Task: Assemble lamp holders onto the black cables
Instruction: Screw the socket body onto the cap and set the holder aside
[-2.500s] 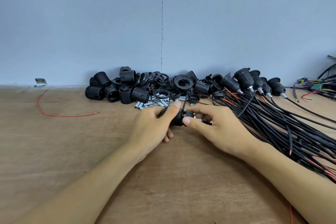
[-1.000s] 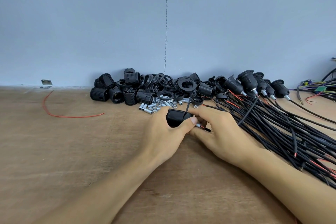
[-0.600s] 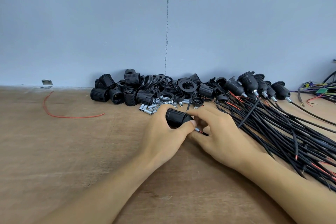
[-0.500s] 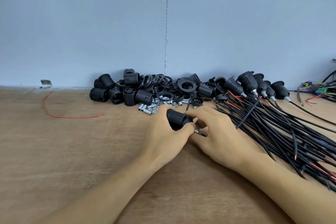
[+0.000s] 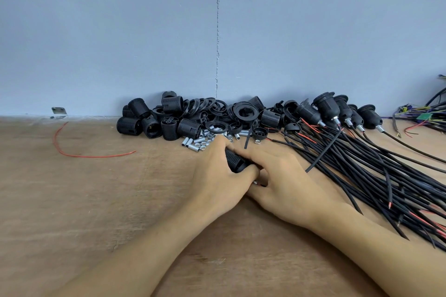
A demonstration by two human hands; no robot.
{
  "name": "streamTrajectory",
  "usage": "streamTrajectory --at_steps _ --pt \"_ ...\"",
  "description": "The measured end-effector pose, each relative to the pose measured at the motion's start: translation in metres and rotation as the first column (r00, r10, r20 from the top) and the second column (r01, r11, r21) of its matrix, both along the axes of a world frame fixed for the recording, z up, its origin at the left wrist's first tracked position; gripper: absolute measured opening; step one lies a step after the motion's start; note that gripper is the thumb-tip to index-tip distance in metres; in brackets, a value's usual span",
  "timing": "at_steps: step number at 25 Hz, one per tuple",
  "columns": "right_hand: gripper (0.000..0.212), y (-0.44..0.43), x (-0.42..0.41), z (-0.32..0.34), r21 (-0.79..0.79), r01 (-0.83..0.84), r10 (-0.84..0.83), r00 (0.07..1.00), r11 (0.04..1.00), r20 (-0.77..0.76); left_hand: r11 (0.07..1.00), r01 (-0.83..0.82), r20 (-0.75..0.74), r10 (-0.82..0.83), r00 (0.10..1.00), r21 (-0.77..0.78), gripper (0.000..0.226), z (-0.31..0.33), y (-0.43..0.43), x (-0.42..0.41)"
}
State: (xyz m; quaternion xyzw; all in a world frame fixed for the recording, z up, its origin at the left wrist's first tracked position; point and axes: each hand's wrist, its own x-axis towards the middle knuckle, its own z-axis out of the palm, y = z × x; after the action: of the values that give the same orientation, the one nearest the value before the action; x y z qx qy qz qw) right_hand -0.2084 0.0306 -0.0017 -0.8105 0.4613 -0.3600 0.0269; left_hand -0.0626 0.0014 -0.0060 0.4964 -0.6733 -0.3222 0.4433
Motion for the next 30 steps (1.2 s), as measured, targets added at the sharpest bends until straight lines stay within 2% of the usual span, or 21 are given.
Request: streamTrajectory --at_steps 8,17,20,25,30 --pt "0.063 -0.002 0.0 -0.004 0.002 -0.07 0.069 0.989 0.998 0.134 0.999 0.01 0.008 -0.01 1.0 -0.031 0.031 0.002 0.001 -0.001" --pt "0.06 -0.001 0.001 -0.001 -0.043 -0.039 0.044 0.993 0.998 0.109 0.999 0.018 -0.02 -0.018 1.0 -0.027 0.027 0.001 0.001 -0.001" --pt "0.063 -0.001 0.0 -0.001 -0.012 -0.005 0.006 0.996 1.0 0.084 1.0 0.0 -0.053 -0.001 0.999 -0.015 0.034 -0.001 0.0 -0.001" --pt "0.062 -0.004 -0.006 -0.003 0.039 0.076 -0.077 0.997 0.996 0.03 0.998 0.05 -0.031 -0.051 0.998 -0.05 0.056 -0.007 -0.004 0.0" --pt "0.057 -0.015 -0.026 -0.003 -0.002 0.223 -0.223 0.975 0.975 -0.005 0.995 0.074 0.029 -0.072 0.997 -0.072 0.051 -0.01 -0.007 0.003"
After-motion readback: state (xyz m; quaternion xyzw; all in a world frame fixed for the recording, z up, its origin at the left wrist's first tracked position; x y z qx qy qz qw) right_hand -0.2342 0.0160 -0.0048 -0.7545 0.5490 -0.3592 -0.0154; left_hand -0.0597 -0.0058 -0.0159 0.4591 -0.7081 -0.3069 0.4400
